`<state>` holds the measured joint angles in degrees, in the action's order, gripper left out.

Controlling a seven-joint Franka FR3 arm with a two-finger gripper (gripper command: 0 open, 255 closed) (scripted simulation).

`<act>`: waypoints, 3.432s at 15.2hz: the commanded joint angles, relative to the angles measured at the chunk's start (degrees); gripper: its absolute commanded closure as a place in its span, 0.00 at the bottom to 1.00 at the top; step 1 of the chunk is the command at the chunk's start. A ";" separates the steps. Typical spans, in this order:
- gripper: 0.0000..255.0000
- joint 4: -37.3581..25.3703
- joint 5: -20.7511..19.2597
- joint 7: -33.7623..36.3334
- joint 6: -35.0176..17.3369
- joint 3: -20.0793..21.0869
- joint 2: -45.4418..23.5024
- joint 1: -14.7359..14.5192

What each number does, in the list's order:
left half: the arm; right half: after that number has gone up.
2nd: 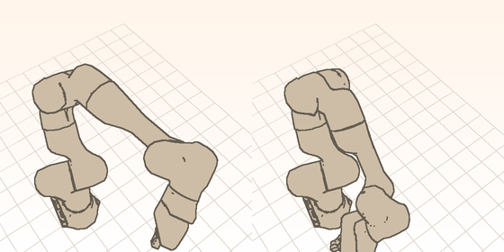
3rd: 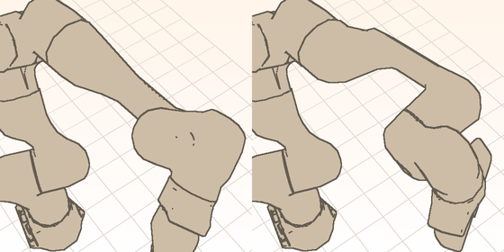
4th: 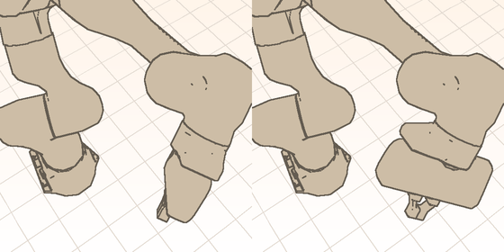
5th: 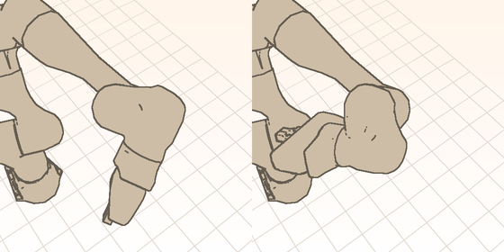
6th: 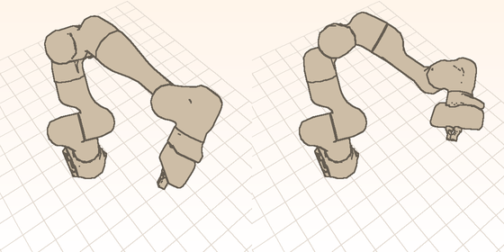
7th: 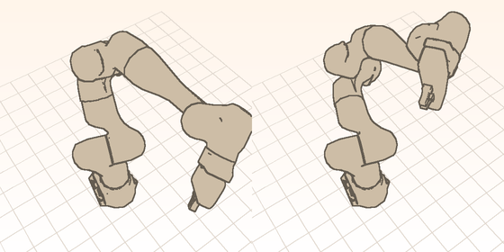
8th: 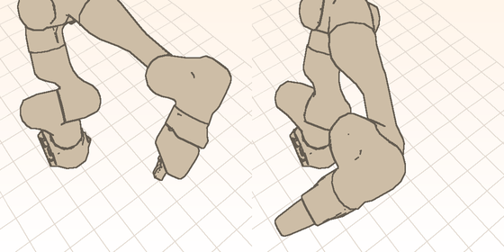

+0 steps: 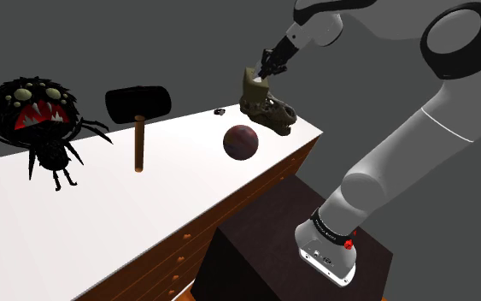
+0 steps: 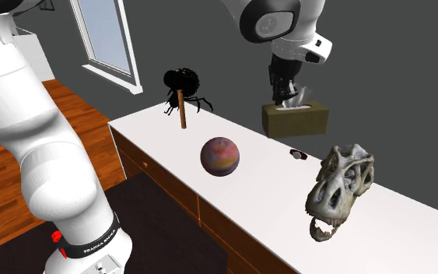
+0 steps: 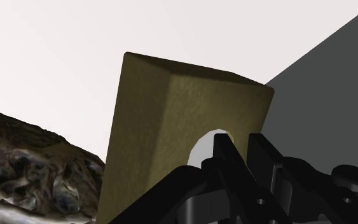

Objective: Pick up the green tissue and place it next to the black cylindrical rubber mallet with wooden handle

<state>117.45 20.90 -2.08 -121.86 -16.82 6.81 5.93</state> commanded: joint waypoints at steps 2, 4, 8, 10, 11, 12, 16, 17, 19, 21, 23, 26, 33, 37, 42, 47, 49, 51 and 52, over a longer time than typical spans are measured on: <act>1.00 -1.87 -0.60 0.90 2.13 0.00 0.40 0.09; 1.00 -3.15 -0.94 1.49 3.52 0.01 0.61 0.13; 1.00 -5.88 -1.52 2.58 6.34 0.01 0.87 0.19; 1.00 -7.32 -1.76 3.09 7.76 0.01 0.93 0.22; 1.00 -8.07 -1.87 3.34 8.48 0.00 0.93 0.23; 1.00 -8.82 -1.97 3.59 9.19 -0.01 0.93 0.24; 1.00 -11.99 -2.29 4.53 12.10 -0.06 0.78 0.28; 1.00 -12.82 -2.35 4.75 12.83 -0.08 0.71 0.29; 1.00 -14.53 -2.45 5.19 14.31 -0.13 0.53 0.31; 1.00 -16.30 -2.52 5.61 15.80 -0.18 0.29 0.33; 1.00 -18.14 -2.55 6.02 17.32 -0.25 0.00 0.35; 1.00 -21.04 -2.55 6.61 19.62 -0.37 -0.55 0.39; 1.00 -21.55 -3.75 10.00 21.53 1.16 1.90 -0.60; 1.00 -14.77 -5.70 15.24 19.11 4.93 8.04 -2.25; 1.00 -8.15 -6.92 21.82 16.95 9.98 14.33 -3.84; 1.00 -3.35 -7.14 28.41 15.44 15.24 19.24 -5.36; 1.00 -1.90 -7.04 31.07 14.95 17.38 20.82 -6.00; 1.00 -0.72 -6.85 33.73 14.51 19.56 22.18 -6.64; 1.00 -0.23 -6.73 35.07 14.31 20.67 22.78 -6.95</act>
<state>116.93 14.07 31.27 -107.51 2.55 28.94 -0.65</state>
